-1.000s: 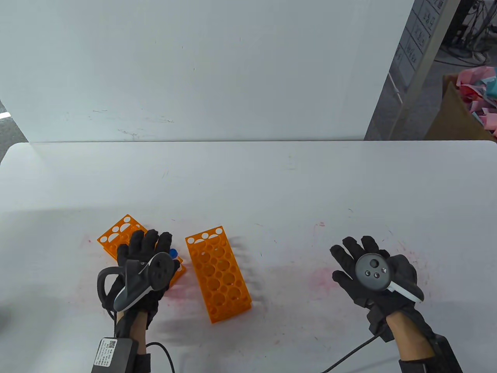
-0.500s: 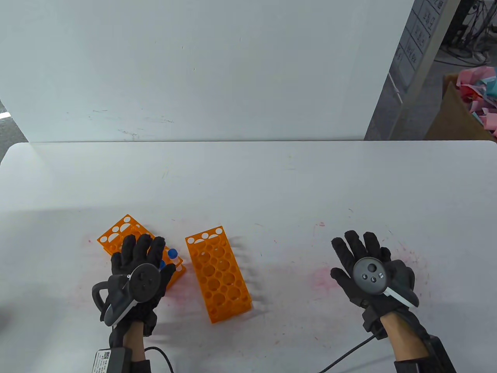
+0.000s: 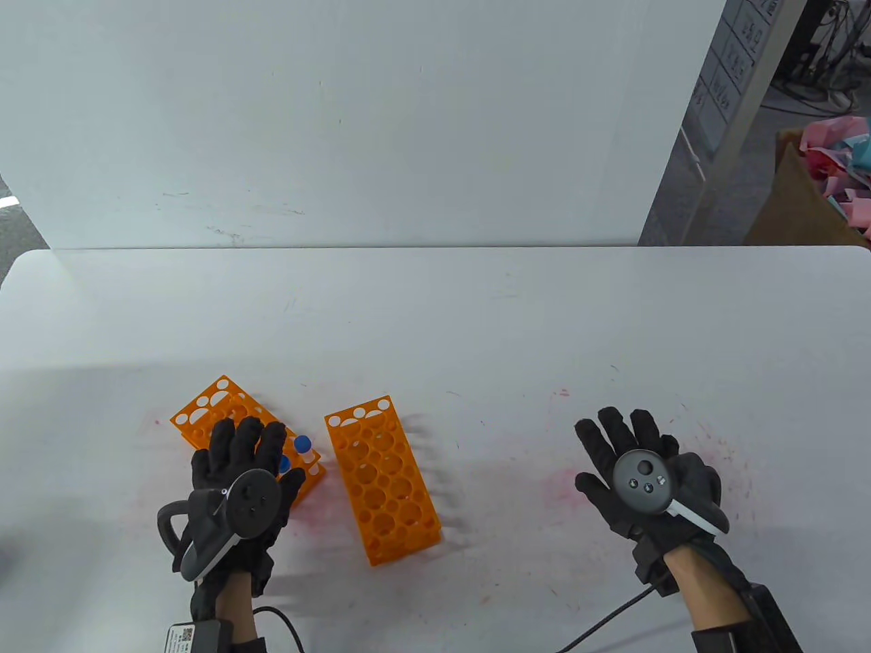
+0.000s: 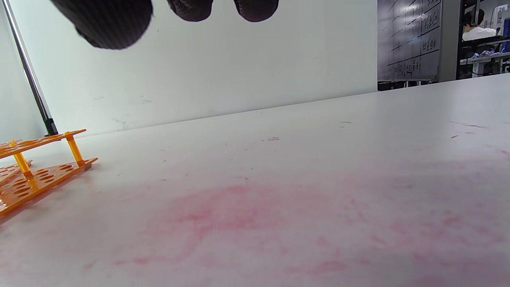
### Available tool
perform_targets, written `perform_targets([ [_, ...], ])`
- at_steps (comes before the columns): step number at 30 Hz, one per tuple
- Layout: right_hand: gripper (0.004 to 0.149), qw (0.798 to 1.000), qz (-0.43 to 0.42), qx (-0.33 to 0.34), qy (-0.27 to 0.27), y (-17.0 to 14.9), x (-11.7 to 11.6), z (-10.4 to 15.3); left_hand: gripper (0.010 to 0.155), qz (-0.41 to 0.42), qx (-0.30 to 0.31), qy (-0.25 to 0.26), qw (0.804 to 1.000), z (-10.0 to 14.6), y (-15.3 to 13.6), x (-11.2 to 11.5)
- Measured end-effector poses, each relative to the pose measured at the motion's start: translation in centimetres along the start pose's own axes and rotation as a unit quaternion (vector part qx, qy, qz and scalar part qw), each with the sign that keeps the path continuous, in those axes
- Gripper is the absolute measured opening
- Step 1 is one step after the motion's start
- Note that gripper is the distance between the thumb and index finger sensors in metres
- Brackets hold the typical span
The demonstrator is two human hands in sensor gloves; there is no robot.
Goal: Transfer 4 test tubes between racks (Left hand only)
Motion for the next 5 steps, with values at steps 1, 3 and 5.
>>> perform_targets([
  [1,0.068,1.0,0.0,0.002,-0.001,0.07,0.06,0.03,0.071,0.001,-0.001,-0.003,1.0,-0.03,-0.03,0.1],
  [3,0.068,1.0,0.001,0.005,-0.003,0.24,0.17,0.05,0.071,0.003,-0.004,-0.01,1.0,-0.09,-0.12,0.37],
  [5,0.068,1.0,0.001,0.007,-0.004,0.32,0.18,0.04,0.071,0.008,-0.006,-0.017,1.0,-0.12,-0.23,0.61],
])
Point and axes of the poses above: the tracker on the back of each hand, its own y axis roughly to the thumb side, its own z axis roughly from the fingertips to the wrist, x = y × z, the point moved 4 cm from there along -z, roughly from the wrist to the fingertips, and after that the axes turned 11 degrees about z, right-handed, at the moved point
